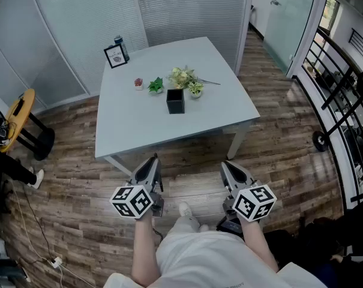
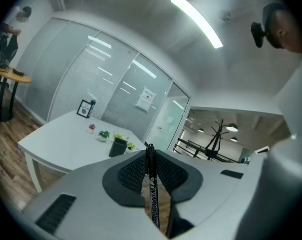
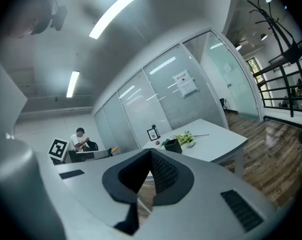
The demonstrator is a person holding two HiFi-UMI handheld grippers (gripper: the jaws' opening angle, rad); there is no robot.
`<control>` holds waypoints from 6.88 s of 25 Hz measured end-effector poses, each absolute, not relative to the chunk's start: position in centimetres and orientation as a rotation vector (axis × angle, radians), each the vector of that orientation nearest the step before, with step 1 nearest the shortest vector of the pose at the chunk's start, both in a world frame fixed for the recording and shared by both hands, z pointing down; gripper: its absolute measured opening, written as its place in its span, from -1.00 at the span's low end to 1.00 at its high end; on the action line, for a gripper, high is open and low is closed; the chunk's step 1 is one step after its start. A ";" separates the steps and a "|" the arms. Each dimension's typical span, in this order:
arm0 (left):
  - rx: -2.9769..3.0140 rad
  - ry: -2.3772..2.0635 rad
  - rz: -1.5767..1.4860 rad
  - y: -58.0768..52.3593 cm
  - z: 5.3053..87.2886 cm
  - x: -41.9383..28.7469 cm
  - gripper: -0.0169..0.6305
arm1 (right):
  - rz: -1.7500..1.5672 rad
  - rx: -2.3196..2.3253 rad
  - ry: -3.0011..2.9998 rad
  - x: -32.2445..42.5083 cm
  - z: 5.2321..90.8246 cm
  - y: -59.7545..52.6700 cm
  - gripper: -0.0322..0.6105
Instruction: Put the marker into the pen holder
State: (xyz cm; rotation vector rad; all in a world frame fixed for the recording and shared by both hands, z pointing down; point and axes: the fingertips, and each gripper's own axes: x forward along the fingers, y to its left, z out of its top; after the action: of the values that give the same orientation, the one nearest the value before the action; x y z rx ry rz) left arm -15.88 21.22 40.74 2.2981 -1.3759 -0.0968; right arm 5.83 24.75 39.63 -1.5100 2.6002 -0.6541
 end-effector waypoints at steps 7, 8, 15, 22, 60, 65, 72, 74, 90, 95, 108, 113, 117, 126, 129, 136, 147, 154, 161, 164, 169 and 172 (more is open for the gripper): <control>2.294 -1.380 -0.110 21.6 40.4 -16.3 -0.76 | -0.648 -1.495 2.610 5.5 39.5 24.9 -0.85; 2.290 -1.383 -0.113 21.7 40.4 -16.4 -0.76 | -0.648 -1.491 2.613 5.4 39.5 24.9 -0.85; 2.284 -1.377 -0.170 21.3 39.4 -16.4 -0.76 | -0.661 -1.465 2.610 5.6 39.5 24.2 -0.85; 2.279 -1.364 -0.192 17.6 40.1 -15.3 -0.76 | -0.697 -1.472 2.621 6.5 41.4 20.9 -0.85; 2.272 -1.364 -0.136 -23.8 42.6 -12.7 -0.76 | -0.855 -1.493 2.617 8.9 44.3 -18.5 -0.85; 2.260 -1.391 -0.097 -25.2 44.3 -12.8 -0.76 | -0.881 -1.469 2.631 9.1 45.0 -20.5 -0.85; 2.274 -1.397 -0.069 -26.9 45.9 -12.5 -0.76 | -0.930 -1.476 2.635 9.7 46.3 -22.7 -0.85; 2.281 -1.398 -0.043 -27.2 46.6 -12.5 -0.76 | -0.949 -1.478 2.636 9.9 46.7 -23.0 -0.85; 2.297 -1.386 0.051 -27.8 50.3 -12.5 -0.76 | -1.042 -1.502 2.639 10.3 49.3 -24.2 -0.85; 2.312 -1.392 0.057 -27.4 50.7 -12.6 -0.75 | -1.043 -1.477 2.658 9.5 49.4 -24.2 -0.85; 2.344 -1.412 0.091 -26.0 50.1 -13.2 -0.75 | -1.039 -1.457 2.678 8.9 49.2 -23.6 -0.85; 2.353 -1.422 0.140 -25.2 50.5 -13.4 -0.75 | -1.044 -1.447 2.679 8.4 49.5 -22.9 -0.85; 2.372 -1.417 0.214 -24.4 51.1 -13.2 -0.75 | -1.048 -1.436 2.678 8.1 49.5 -22.3 -0.85; 2.423 -1.367 0.456 -23.2 53.2 -11.9 -0.76 | -1.043 -1.435 2.675 8.1 49.4 -21.9 -0.85; 2.435 -1.337 0.561 -22.9 53.9 -11.3 -0.75 | -1.048 -1.431 2.675 8.1 49.5 -21.7 -0.85; 2.386 -1.283 0.790 -22.5 56.1 -11.0 -0.75 | -1.047 -1.428 2.675 8.1 49.4 -21.7 -0.85; 2.368 -1.341 0.952 -22.5 56.9 -11.5 -0.75 | -1.050 -1.429 2.675 8.1 49.3 -21.4 -0.85; 2.364 -1.374 0.900 -22.4 56.7 -12.0 -0.75 | -1.016 -1.442 2.670 8.2 48.5 -20.9 -0.85; 2.400 -1.421 0.776 -22.1 54.0 -11.6 -0.75 | -0.943 -1.434 2.675 7.5 46.6 -20.3 -0.85; 2.434 -1.400 0.661 -22.0 51.8 -10.7 -0.76 | -0.884 -1.432 2.692 6.9 45.5 -20.1 -0.85; 2.474 -1.311 0.381 -21.0 47.5 -8.6 -0.86 | -0.777 -1.432 2.721 6.3 43.6 -19.8 -0.85; 2.478 -1.272 0.256 -20.4 45.7 -7.9 -0.89 | -0.739 -1.433 2.726 6.0 43.0 -19.4 -0.85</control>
State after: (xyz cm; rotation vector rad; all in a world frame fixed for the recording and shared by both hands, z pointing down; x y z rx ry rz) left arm -7.89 -20.38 45.69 2.4777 -1.2724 0.2562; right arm 6.02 -19.45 43.02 -1.4335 2.7261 -0.7393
